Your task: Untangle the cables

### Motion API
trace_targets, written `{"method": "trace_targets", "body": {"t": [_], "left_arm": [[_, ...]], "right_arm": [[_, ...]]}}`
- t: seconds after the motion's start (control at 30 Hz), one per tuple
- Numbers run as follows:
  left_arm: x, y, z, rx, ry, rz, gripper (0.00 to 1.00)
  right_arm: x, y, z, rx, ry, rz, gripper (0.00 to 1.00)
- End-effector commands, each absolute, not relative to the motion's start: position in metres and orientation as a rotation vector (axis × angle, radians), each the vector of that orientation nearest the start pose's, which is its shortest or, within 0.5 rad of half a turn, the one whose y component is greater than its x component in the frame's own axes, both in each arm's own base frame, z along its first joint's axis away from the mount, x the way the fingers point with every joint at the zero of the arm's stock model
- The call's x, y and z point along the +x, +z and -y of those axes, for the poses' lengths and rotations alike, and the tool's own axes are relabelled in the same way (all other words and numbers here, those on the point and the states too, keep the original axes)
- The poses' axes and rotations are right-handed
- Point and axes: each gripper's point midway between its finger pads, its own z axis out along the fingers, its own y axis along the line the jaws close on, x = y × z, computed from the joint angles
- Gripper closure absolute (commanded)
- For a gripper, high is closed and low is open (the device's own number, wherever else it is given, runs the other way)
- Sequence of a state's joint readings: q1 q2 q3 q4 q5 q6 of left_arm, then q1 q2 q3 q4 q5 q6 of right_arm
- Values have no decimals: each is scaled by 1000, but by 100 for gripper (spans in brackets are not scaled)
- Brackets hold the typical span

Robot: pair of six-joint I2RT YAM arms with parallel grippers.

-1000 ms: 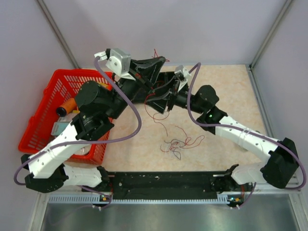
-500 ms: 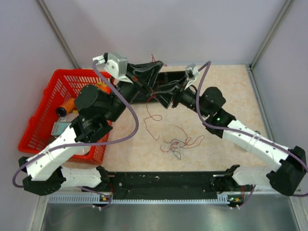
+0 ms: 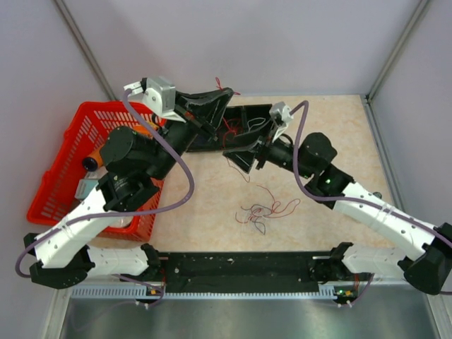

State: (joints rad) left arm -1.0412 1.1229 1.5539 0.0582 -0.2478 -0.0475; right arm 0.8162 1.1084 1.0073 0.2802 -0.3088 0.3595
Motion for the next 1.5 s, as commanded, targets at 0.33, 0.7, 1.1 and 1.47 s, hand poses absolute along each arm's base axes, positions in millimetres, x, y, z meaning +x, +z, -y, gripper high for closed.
{"method": "trace_targets", "body": {"t": [0.33, 0.7, 1.1, 1.47], "left_arm": [[215, 567, 254, 255, -791, -1133, 100], [305, 392, 228, -65, -780, -1608, 97], [424, 326, 249, -88, -836, -1820, 99], [499, 266, 255, -131, -838, -1898, 98]], "right_arm": [[240, 436, -350, -549, 1148, -1269, 100], [292, 413, -346, -444, 1000, -1342, 100], [437, 379, -372, -337, 862, -1313, 100], [502, 352, -380, -346, 900, -1310, 100]]}}
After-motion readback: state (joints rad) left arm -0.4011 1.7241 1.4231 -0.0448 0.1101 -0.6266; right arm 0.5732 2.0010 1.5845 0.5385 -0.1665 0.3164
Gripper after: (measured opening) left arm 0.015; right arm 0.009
